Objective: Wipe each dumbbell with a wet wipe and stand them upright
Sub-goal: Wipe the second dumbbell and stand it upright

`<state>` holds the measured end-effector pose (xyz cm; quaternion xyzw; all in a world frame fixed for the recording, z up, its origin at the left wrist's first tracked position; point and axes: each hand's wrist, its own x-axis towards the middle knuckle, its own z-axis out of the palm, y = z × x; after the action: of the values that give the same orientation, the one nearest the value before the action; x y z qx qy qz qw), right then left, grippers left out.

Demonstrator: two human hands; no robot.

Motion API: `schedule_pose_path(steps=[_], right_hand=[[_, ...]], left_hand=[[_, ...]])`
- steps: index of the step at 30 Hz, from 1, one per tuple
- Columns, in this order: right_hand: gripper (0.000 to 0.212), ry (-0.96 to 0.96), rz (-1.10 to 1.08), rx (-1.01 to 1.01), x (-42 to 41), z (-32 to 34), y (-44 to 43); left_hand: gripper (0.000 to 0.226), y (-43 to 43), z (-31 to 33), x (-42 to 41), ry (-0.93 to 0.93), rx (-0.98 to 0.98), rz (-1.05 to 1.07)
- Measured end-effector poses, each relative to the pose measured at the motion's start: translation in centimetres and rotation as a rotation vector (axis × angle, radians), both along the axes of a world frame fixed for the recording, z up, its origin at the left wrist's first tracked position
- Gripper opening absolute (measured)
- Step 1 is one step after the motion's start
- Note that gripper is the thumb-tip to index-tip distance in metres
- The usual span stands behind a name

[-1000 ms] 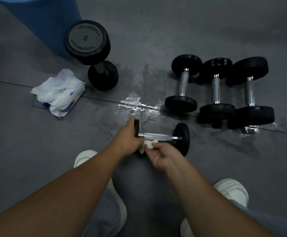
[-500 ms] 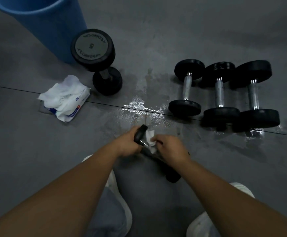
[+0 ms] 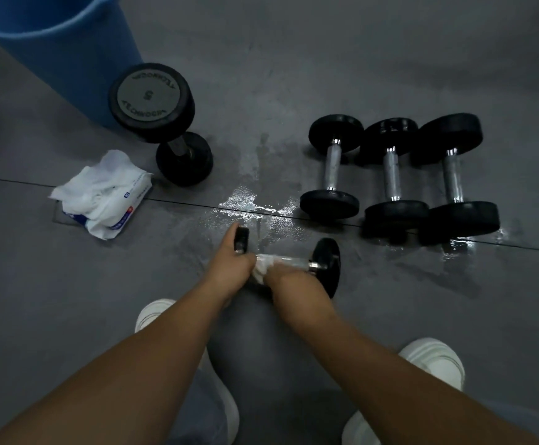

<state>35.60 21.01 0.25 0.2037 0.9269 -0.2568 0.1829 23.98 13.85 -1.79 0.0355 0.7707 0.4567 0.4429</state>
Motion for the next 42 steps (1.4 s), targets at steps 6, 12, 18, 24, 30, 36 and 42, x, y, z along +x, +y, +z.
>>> schedule_pose_path(steps=[6,12,18,24,30,36,42], right_hand=[[0.035,-0.021,-0.012,0.250,-0.2,-1.0,3.0],[0.028,-0.219,0.311,0.511,-2.6,1.7,2.7],[0.029,-0.448,0.477,0.522,-1.0,1.0,-0.5],[0.032,-0.318,0.195,0.538,-1.7,0.7,1.7],[0.026,-0.098,-0.105,0.214,-3.0,0.6,2.5],[0.023,-0.018,0.022,0.041,-2.3,-0.7,-0.2],[0.032,0.090,-0.004,0.062,-2.2,-1.9,0.0]], left_hand=[[0.094,-1.7,-0.4,-1.0,0.037,-0.048,-0.192],[0.088,-1.4,-0.5,-1.7,0.045,-0.146,-0.263],[0.090,-1.2,-0.9,-2.1,0.043,-0.178,-0.260],[0.088,-1.0,-0.8,-2.4,0.045,-0.163,-0.289],[0.083,-0.8,-0.4,-2.5,0.062,-0.155,-0.302],[0.089,-1.6,-1.0,-2.8,-0.009,-0.118,-0.318],[0.064,-1.3,-0.3,-3.6,-0.309,-0.067,-0.097]])
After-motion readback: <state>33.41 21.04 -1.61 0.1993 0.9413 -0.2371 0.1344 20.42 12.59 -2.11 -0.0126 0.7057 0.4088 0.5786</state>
